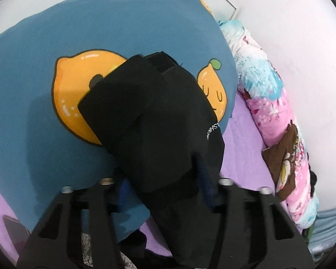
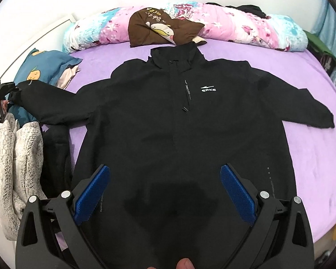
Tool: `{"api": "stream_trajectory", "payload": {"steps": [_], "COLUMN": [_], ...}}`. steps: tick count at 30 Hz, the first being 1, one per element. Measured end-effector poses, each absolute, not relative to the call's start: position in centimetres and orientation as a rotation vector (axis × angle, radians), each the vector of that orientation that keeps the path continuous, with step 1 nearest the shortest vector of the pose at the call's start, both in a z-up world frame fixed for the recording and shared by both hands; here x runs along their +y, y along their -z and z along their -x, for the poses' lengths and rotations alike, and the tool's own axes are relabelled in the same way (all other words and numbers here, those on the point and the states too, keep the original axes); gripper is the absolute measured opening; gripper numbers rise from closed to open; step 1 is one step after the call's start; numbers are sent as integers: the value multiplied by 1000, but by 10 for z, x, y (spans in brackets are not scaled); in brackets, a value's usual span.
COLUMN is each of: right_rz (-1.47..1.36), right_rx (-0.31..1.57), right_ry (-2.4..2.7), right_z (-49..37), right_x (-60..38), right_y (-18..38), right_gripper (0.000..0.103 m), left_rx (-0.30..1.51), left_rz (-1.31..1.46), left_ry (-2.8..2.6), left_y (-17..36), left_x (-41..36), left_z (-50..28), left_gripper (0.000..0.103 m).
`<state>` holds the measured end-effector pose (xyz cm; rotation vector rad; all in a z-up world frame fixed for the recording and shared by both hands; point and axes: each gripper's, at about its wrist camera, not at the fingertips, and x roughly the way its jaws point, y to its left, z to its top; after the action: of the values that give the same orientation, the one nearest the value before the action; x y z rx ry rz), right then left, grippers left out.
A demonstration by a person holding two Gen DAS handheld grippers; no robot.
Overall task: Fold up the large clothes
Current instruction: 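Reach the left tool to the jacket sleeve cuff and grasp it, then lift the sleeve with the left tool and fold it across the jacket body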
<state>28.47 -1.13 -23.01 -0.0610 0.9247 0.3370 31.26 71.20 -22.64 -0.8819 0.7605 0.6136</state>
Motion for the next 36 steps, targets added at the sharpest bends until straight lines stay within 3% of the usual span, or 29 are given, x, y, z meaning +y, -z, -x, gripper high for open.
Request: {"api": "stream_trajectory", "payload": {"steps": [1, 4, 14, 26, 36], "right_rz": [59, 50, -11, -129, -426], "right_rx": [927, 923, 886, 841, 1005], "right_ry": [-336, -335, -322, -421, -636], "right_z": [-284, -284, -276, -273, -308], "right_x": [-12, -16, -45, -93, -114], "right_y": [231, 229, 206, 133, 47], "right_gripper": [97, 97, 97, 97, 97], "left_rx": [753, 724, 588, 401, 295], "left_rz": [881, 862, 605, 235, -30], "left_ry": [-613, -596, -574, -436, -452], "left_y": [226, 221, 159, 61, 59], "left_x": [711, 706, 636, 448, 278], "left_z": [-312, -314, -303, -275, -273], "left_gripper": [22, 9, 8, 8, 8]}}
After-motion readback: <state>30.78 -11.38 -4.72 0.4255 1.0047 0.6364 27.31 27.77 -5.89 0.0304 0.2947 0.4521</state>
